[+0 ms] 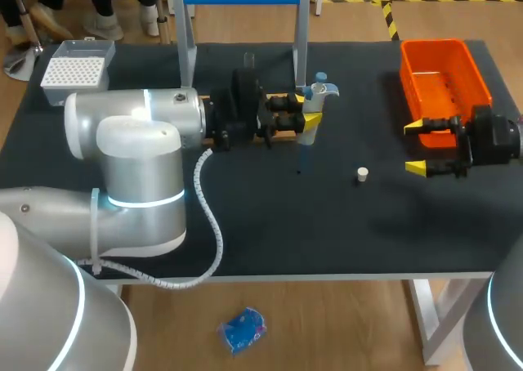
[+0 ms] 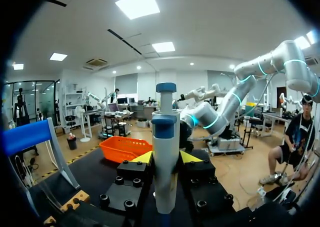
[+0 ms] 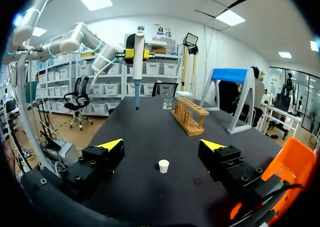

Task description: Invert the test tube, pick up the pipette, mount the tip to pipette, aspirate from beaker and dispense into the tube, eject the tip, return the pipette, and cap with the stopper.

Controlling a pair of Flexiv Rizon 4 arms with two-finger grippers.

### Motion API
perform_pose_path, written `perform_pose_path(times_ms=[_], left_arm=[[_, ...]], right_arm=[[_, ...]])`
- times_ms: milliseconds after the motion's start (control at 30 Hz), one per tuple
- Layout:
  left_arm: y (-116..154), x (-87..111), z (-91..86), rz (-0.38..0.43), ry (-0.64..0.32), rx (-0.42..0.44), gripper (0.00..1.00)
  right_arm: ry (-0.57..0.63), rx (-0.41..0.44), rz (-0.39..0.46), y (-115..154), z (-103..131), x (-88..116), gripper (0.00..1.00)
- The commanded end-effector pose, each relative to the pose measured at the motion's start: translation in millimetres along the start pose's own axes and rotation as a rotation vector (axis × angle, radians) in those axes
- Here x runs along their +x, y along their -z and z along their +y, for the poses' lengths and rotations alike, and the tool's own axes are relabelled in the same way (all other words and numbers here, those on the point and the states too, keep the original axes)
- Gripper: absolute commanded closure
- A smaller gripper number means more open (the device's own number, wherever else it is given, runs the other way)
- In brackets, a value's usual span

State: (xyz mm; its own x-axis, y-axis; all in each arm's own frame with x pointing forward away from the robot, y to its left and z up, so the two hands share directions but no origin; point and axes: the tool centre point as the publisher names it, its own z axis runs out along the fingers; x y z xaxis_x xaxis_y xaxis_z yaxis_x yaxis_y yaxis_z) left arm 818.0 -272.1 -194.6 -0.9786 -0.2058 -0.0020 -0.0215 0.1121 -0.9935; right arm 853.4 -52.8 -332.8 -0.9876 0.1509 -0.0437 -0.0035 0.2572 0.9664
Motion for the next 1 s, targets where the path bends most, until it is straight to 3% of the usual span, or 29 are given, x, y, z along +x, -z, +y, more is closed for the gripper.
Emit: perform_pose_path(times_ms=[33, 500, 667, 833, 1000], left_arm=[[0, 1.4, 0.2, -0.005, -0.001, 0.001, 1.0], [0, 1.4, 0.2, -0.005, -0.001, 0.001, 1.0], [-12, -12.9, -7.5, -0.002, 0.001, -0.012, 1.0], [0, -21.4, -15.6, -0.045, -0.005, -0.009, 1.0], [29, -22.9, -17.4, -0.09, 0.008, -0.003, 1.0]], right_arm=[[0.001, 0.003, -0.002, 1, 1, 1, 0.0], [0.001, 0.003, -0.002, 1, 1, 1, 0.0], [0.001, 0.003, -0.002, 1, 1, 1, 0.0], [0.001, 0.003, -0.002, 1, 1, 1, 0.0], [0.001, 0.003, -0.002, 1, 1, 1, 0.0]])
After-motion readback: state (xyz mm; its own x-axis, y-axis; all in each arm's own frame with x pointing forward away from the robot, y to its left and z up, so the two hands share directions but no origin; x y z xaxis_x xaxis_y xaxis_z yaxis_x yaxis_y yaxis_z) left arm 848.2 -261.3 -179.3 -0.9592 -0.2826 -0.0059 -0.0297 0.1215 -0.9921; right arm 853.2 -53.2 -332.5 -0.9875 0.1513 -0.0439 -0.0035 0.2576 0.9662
